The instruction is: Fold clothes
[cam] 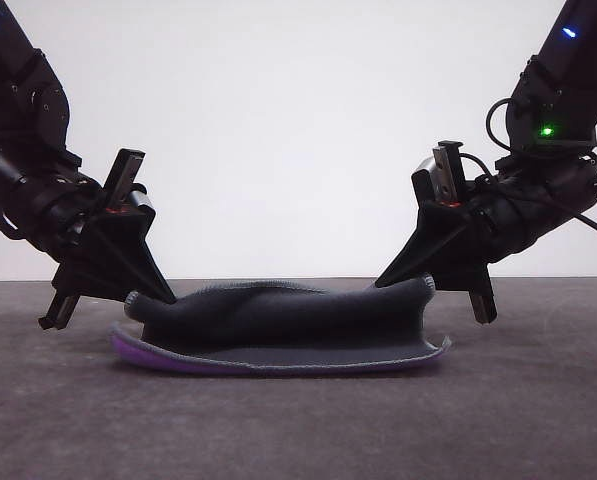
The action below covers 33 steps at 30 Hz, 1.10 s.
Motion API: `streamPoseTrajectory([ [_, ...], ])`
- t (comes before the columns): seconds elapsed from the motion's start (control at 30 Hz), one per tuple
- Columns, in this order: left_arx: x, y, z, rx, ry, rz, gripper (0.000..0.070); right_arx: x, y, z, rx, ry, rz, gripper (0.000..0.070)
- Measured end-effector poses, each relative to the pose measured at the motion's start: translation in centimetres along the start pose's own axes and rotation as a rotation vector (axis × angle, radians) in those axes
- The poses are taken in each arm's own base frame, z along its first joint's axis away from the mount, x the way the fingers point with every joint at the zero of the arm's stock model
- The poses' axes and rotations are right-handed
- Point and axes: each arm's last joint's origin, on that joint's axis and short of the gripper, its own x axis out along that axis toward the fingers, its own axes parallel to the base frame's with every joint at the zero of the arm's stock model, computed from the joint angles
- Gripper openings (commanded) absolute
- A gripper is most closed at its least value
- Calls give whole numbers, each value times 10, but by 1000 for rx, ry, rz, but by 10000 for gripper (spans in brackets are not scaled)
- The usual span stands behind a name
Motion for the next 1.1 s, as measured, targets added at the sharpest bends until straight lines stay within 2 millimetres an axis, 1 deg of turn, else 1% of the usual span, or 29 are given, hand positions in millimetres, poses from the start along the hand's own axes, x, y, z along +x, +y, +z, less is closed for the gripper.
streamPoseTrajectory([
  [0.1,0,0,-1,-1,6,-3,32,0,1,-2,7,9,4,4],
  [0.17,0,-1,-1,-1,8,-4,57,0,1,-3,6,13,5,17],
  [0.2,0,-1,-1,-1,9,-4,100,0,1,-3,7,16,6,48],
  [0.23,0,-1,-1,-1,10,-4,148,0,1,-3,6,17,7,97],
  [0.3,0,-1,-2,-4,12,-5,244,0,2,-4,3,20,8,232],
  [0.33,0,-1,-2,-8,14,-6,270,0,2,-4,5,22,9,281],
  [0.37,0,-1,-2,-11,17,-7,283,0,2,-5,7,25,11,312],
  [0.4,0,-1,-3,-15,20,-8,282,0,2,-6,10,28,12,323],
  [0.7,-1,-2,-5,-38,33,-20,283,-1,2,-7,7,31,14,351],
  [0.83,-5,-3,-9,-55,35,-46,283,-8,6,-12,34,39,20,353],
  [0.9,-11,-4,-10,-49,20,-43,283,-16,12,-13,20,29,18,354],
  [0.97,-21,-10,-11,-27,-8,-33,283,-29,24,-13,-17,0,7,354],
  [1.1,-52,-38,-11,62,-97,12,283,-56,56,-14,-108,-68,-31,353],
])
